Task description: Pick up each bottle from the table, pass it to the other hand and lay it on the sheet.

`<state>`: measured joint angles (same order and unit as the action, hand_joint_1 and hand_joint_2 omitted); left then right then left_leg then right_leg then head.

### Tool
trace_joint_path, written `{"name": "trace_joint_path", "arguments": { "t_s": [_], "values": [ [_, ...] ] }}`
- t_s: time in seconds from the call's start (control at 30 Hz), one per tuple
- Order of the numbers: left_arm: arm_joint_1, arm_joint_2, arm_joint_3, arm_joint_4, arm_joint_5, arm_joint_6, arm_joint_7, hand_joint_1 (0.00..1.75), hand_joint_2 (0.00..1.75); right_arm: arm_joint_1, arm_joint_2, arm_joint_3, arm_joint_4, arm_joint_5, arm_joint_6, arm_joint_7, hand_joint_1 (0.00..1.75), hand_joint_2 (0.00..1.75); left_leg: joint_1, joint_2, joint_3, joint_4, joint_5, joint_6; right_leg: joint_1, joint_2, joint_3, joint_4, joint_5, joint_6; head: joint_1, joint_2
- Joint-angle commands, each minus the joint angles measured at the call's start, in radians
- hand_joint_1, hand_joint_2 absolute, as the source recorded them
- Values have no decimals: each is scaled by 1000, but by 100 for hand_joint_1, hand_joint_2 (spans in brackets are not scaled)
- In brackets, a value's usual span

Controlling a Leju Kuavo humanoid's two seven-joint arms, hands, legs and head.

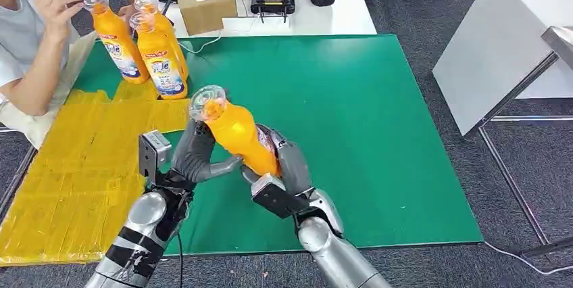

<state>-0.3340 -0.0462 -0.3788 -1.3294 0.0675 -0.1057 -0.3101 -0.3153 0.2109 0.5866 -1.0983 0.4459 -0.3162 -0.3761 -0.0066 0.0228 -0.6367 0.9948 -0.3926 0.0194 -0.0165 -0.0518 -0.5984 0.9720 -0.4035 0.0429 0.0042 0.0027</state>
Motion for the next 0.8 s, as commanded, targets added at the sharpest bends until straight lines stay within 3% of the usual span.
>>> {"name": "trace_joint_path", "arguments": {
  "t_s": [0.03,0.47,0.5,0.6,0.63,0.67,0.8],
  "values": [
    [-57,12,-76,75,15,-18,-1,0,175,-73,-13,118,122,-8,-13,6,175,175,1,-1,3,0,-1,-1,0,3,3,-1,-1,-1,0,0],
    [-49,0,-71,69,52,-35,-14,0,175,-81,-17,126,149,4,-21,22,175,175,2,-2,5,1,-2,-2,1,3,6,-1,-2,-2,0,0],
    [-49,0,-71,69,52,-35,-14,10,175,-81,-17,126,149,4,-21,22,175,175,1,-2,3,0,-1,-1,1,2,4,-1,-1,-1,0,0],
    [-49,0,-71,69,52,-35,-14,10,175,-81,-17,126,149,4,-21,22,175,175,1,-2,3,0,-1,-1,1,2,4,-1,-1,-1,0,0],
    [-47,-3,-66,65,58,-32,-17,159,175,-80,-17,127,151,4,-22,21,175,175,2,-3,5,1,-2,-2,1,3,6,-1,-2,-2,0,0],
    [-45,-4,-62,63,61,-28,-19,175,175,-80,-16,127,155,4,-23,19,175,175,1,-2,4,0,-1,-1,1,2,4,-1,-1,-1,0,0],
    [-37,-11,-48,53,71,-7,-26,175,175,-77,-15,126,164,4,-30,20,175,175,1,-2,3,-1,-1,-1,1,2,4,-1,-1,-1,0,0]
  ]
}}
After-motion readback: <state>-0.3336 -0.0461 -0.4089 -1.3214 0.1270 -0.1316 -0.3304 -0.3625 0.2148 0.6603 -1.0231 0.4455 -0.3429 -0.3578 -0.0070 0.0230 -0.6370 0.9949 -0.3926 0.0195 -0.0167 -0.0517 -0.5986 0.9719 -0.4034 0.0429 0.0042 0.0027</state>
